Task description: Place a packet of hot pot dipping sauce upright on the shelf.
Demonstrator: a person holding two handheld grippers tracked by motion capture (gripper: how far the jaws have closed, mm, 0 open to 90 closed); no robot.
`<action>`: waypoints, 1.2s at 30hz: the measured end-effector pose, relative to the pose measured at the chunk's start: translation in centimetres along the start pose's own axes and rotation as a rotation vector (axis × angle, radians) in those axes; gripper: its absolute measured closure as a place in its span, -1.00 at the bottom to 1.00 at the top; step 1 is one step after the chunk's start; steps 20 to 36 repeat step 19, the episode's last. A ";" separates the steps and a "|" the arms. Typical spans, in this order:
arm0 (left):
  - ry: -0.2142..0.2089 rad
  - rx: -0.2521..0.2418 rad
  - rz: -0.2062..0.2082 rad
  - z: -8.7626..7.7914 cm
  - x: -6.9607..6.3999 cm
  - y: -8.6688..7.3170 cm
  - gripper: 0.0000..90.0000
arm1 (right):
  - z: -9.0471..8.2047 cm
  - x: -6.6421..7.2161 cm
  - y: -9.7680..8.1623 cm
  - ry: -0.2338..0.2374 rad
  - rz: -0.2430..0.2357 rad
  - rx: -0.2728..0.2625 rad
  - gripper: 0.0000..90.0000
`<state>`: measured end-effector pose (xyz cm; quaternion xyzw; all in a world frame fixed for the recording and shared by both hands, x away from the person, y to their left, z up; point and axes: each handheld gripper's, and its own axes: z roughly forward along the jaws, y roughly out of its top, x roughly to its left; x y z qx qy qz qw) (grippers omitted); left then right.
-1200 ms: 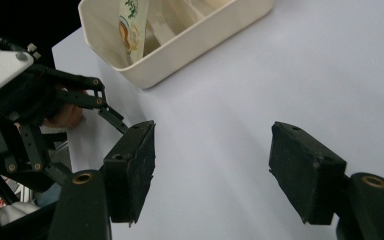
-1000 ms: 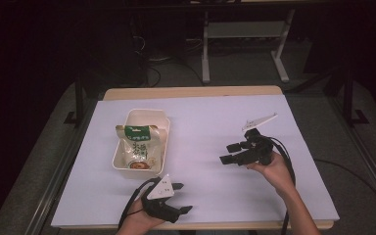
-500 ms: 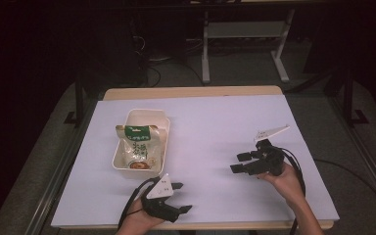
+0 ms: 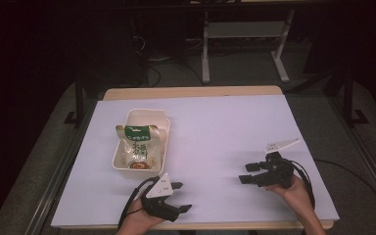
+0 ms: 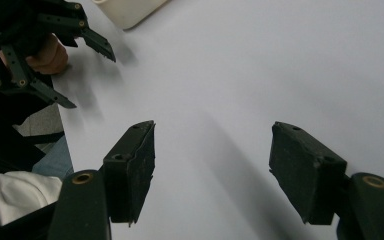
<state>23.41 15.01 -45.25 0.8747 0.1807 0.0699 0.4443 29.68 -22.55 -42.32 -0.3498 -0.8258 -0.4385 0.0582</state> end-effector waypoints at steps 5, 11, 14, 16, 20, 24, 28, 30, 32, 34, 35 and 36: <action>0.001 0.000 -0.002 0.0 0.0 0.0 -0.43 | -0.2 0.2 -1.1 -0.010 0.001 -0.003 -0.25; 0.004 -0.002 -0.003 -0.1 0.1 0.0 -0.43 | -0.4 0.8 -2.6 -0.037 -0.002 -0.025 -0.26; 0.005 -0.010 -0.006 -0.3 0.2 0.0 -0.43 | -0.5 1.2 -3.0 -0.047 -0.007 -0.039 -0.27; 0.004 -0.010 -0.007 -0.3 0.3 0.0 -0.43 | -0.3 1.4 -3.0 -0.055 -0.009 -0.040 -0.28; 0.001 -0.016 -0.006 -0.4 0.3 0.1 -0.43 | 0.0 1.6 -2.8 -0.060 -0.013 -0.045 -0.34; 0.001 -0.016 -0.006 -0.4 0.3 0.1 -0.43 | 0.0 1.6 -2.8 -0.060 -0.013 -0.045 -0.34; 0.001 -0.016 -0.006 -0.4 0.3 0.1 -0.43 | 0.0 1.6 -2.8 -0.060 -0.013 -0.045 -0.34; 0.001 -0.016 -0.006 -0.4 0.3 0.1 -0.43 | 0.0 1.6 -2.8 -0.060 -0.013 -0.045 -0.34; 0.001 -0.016 -0.006 -0.4 0.3 0.1 -0.43 | 0.0 1.6 -2.8 -0.060 -0.013 -0.045 -0.34; 0.001 -0.016 -0.006 -0.4 0.3 0.1 -0.43 | 0.0 1.6 -2.8 -0.060 -0.013 -0.045 -0.34; 0.001 -0.016 -0.006 -0.4 0.3 0.1 -0.43 | 0.0 1.6 -2.8 -0.060 -0.013 -0.045 -0.34; 0.001 -0.016 -0.006 -0.4 0.3 0.1 -0.43 | 0.0 1.6 -2.8 -0.060 -0.013 -0.045 -0.34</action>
